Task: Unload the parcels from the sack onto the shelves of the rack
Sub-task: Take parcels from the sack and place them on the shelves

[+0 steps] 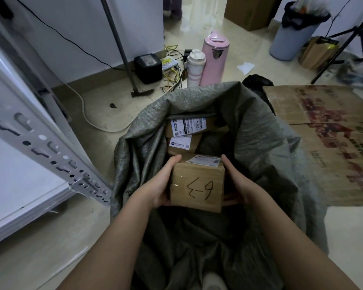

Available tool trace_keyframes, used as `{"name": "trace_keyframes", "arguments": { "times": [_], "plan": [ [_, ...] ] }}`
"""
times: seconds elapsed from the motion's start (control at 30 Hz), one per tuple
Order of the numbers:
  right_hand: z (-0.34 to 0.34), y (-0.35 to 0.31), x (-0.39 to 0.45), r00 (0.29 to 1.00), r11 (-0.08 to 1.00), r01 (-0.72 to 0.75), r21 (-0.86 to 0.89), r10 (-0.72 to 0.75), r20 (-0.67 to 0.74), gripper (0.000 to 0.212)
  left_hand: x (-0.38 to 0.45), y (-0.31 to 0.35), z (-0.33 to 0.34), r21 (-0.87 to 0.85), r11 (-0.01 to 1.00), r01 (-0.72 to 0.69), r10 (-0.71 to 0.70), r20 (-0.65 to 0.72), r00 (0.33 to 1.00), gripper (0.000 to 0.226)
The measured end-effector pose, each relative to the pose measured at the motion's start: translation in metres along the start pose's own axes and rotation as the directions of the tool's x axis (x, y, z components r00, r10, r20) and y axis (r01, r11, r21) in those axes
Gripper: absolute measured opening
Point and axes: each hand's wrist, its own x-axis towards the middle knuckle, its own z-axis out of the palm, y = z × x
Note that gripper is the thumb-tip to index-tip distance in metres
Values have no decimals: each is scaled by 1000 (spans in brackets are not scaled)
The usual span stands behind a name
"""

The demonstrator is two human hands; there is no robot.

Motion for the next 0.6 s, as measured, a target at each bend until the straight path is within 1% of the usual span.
{"name": "trace_keyframes", "arguments": {
  "times": [0.03,0.07,0.1,0.17,0.2,0.23,0.27,0.33,0.4,0.43,0.47,0.5,0.53,0.57,0.6],
  "plan": [
    [0,1,4,998,999,52,-13,-52,-35,76,-2,1,1,18,1000,-22,22,-16,1000,66],
    [1,1,9,990,992,122,-15,-123,-66,74,-3,2,2,62,995,-76,78,-41,996,66],
    [1,0,11,975,980,199,-28,-201,-97,70,-4,3,3,139,977,-161,172,-74,982,70],
    [2,-5,13,941,950,305,-65,-311,-132,64,-5,5,6,338,884,-323,380,-115,918,81],
    [2,-8,15,937,944,324,-62,-329,-120,66,-6,6,8,437,822,-367,457,-120,881,81],
    [4,-12,15,942,947,319,-46,-322,-92,72,-8,7,10,530,757,-381,513,-122,850,77],
    [5,-15,15,954,955,294,-26,-295,-54,80,-9,7,12,631,672,-386,575,-117,810,74],
    [10,-19,12,975,975,221,5,-221,20,98,-12,4,16,830,439,-343,695,-72,715,80],
    [15,-21,10,982,985,169,33,-171,74,113,-14,2,20,942,200,-270,802,0,597,86],
    [18,-20,9,982,986,155,68,-161,95,114,-15,2,22,963,122,-239,831,32,555,87],
    [20,-17,9,983,984,139,113,-151,108,108,-16,3,24,973,72,-221,846,58,530,89],
    [21,-15,9,984,980,114,163,-134,114,95,-16,4,25,971,52,-235,850,80,520,90],
    [22,-11,9,986,973,79,218,-109,130,80,-17,4,24,955,84,-284,848,81,524,88],
    [21,-8,10,983,961,35,274,-82,163,68,-18,5,25,907,175,-384,848,60,527,83],
    [20,-3,12,978,945,-9,326,-60,202,63,-19,6,26,820,289,-494,860,5,511,75]
  ]
}}
